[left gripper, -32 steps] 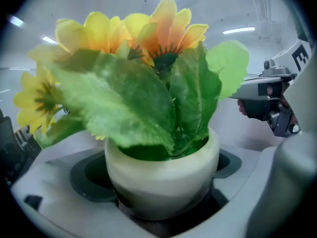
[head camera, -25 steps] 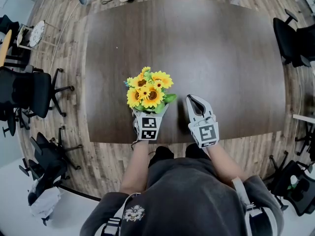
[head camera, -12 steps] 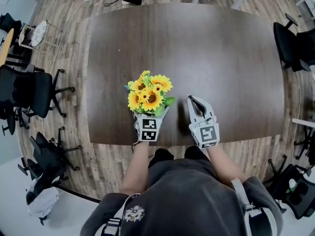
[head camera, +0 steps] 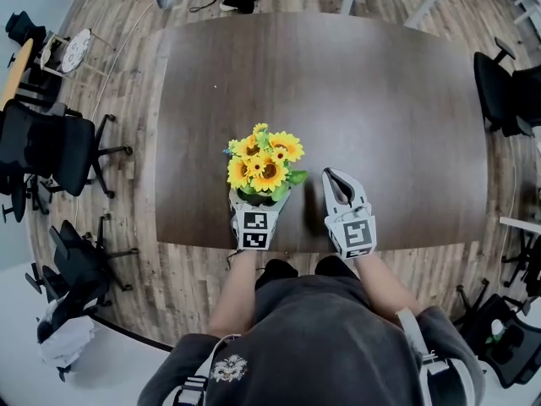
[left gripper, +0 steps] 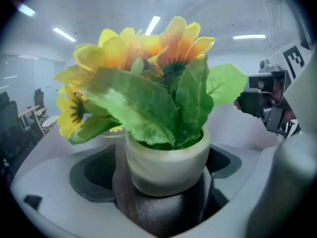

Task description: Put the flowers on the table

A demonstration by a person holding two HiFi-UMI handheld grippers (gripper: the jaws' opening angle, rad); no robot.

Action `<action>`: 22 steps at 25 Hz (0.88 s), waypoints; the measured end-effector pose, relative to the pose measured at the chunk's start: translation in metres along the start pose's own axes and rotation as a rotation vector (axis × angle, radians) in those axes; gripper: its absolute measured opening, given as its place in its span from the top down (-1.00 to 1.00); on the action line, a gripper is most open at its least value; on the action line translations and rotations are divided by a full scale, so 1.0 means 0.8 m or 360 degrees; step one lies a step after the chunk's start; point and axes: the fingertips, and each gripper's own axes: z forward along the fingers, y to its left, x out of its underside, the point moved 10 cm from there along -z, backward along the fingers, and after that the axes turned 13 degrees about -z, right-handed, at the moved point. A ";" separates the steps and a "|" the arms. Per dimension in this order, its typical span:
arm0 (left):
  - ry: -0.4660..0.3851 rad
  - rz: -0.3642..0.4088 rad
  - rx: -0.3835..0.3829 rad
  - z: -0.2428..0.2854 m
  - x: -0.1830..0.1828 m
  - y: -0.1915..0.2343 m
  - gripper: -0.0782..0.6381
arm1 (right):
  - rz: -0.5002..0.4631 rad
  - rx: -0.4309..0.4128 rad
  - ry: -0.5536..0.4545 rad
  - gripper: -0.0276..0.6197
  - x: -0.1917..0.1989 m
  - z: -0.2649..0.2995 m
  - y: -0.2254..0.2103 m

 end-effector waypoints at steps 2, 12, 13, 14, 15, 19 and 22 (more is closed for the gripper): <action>-0.0002 -0.0039 -0.0003 -0.009 -0.001 0.005 -0.80 | -0.0003 0.0004 -0.0007 0.84 -0.007 -0.002 0.001; -0.0086 -0.0057 -0.0042 -0.071 -0.005 0.013 -0.54 | -0.0017 0.0024 -0.0086 0.84 -0.038 -0.013 0.002; -0.0106 -0.0068 -0.0056 -0.080 -0.006 0.015 -0.47 | -0.0021 0.0023 -0.0102 0.84 -0.043 -0.014 0.002; -0.0130 -0.0075 -0.0071 -0.091 -0.008 0.016 -0.37 | -0.0026 0.0022 -0.0119 0.84 -0.048 -0.014 0.003; -0.0158 -0.0078 -0.0089 -0.102 -0.012 0.016 -0.27 | -0.0030 0.0019 -0.0139 0.84 -0.053 -0.015 0.005; -0.0295 -0.0062 -0.0140 -0.137 -0.036 0.020 0.23 | -0.0042 -0.0006 -0.0196 0.84 -0.070 -0.010 0.011; -0.0411 -0.0058 -0.0198 -0.153 -0.056 0.023 0.57 | -0.0064 -0.0008 -0.0233 0.84 -0.079 -0.008 0.011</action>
